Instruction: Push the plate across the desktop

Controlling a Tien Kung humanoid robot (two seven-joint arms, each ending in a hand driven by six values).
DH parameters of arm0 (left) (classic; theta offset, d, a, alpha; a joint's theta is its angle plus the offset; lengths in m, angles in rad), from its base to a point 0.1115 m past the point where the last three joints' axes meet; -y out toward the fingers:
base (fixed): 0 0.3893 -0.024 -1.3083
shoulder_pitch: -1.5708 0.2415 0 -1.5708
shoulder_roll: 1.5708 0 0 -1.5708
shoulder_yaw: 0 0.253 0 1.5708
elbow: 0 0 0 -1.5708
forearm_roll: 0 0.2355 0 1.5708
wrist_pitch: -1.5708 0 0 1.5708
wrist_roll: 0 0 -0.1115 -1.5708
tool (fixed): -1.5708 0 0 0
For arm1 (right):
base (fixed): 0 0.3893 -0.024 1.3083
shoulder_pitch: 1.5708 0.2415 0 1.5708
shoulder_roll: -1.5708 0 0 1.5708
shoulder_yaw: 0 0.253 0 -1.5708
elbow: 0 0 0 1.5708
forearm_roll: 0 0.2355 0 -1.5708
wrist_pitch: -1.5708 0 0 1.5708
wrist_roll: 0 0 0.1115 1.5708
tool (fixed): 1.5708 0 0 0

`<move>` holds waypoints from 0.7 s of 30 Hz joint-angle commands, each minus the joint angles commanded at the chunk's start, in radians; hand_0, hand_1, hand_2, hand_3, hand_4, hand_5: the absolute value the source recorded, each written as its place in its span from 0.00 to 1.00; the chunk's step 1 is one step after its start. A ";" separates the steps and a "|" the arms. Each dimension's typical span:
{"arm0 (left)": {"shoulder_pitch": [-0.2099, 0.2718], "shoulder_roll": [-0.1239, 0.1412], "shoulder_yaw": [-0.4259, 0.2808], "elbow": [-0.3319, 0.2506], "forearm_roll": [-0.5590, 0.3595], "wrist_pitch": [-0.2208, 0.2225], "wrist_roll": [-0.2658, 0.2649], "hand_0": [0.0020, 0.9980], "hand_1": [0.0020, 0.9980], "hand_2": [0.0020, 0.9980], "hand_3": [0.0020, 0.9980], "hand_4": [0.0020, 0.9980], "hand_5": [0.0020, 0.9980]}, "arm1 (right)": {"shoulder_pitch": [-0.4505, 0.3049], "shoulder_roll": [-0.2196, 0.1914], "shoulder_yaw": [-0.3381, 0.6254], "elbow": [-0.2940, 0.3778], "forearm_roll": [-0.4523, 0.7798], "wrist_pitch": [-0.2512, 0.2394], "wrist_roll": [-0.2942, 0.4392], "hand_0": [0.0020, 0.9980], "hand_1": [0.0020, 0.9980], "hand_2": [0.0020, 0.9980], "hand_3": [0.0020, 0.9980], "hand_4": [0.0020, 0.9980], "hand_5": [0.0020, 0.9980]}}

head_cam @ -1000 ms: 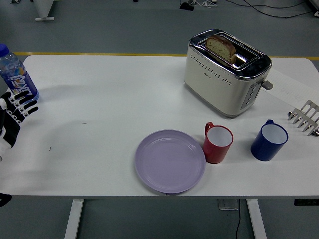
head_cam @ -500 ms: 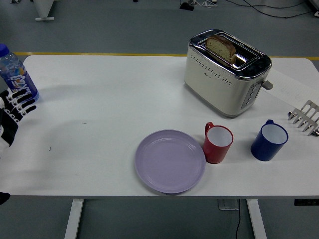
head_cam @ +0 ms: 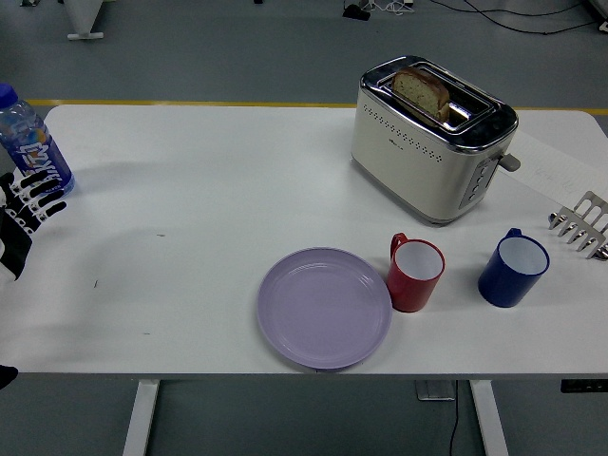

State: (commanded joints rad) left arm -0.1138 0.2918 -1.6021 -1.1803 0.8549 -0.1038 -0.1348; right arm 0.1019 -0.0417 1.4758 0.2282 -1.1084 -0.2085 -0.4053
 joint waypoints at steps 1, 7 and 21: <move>-0.001 0.000 -0.001 0.000 0.004 0.000 0.001 0.71 0.74 0.73 0.68 0.56 1.00 | 0.000 0.000 0.000 0.000 0.000 0.000 0.000 0.64 0.61 0.67 0.77 0.50 0.56; 0.000 -0.001 -0.006 -0.001 0.012 -0.001 0.004 0.71 0.74 0.73 0.68 0.55 1.00 | 0.003 -0.001 -0.001 -0.001 0.002 0.000 0.004 0.64 0.61 0.67 0.77 0.50 0.56; 0.001 0.001 0.004 -0.001 0.021 -0.006 0.006 0.71 0.74 0.73 0.68 0.56 1.00 | -0.006 0.003 -0.003 0.003 0.006 -0.006 -0.007 0.64 0.61 0.67 0.77 0.50 0.56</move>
State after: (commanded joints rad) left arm -0.1125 0.2924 -1.5979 -1.1811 0.8763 -0.1101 -0.1289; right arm 0.0958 -0.0386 1.4729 0.2313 -1.1022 -0.2149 -0.4121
